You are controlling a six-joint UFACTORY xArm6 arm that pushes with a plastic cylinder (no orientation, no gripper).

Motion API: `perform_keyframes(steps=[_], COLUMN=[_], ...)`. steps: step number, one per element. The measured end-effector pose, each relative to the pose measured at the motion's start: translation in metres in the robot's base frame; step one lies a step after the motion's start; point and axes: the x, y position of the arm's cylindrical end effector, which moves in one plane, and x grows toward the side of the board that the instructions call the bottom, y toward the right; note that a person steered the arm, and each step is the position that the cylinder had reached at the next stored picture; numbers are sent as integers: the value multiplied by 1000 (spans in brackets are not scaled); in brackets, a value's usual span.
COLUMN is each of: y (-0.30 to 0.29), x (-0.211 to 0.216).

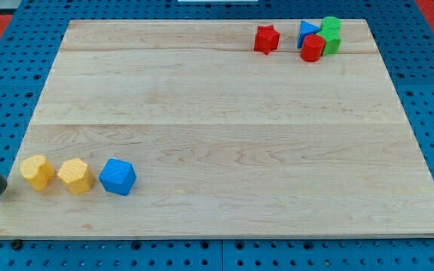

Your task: Push the yellow heart into the yellow hexagon

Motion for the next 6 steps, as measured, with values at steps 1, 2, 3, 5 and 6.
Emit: perform_keyframes(steps=[1, 2, 3, 5, 6], y=[0, 2, 12, 101, 138], x=[0, -14, -16, 3, 9])
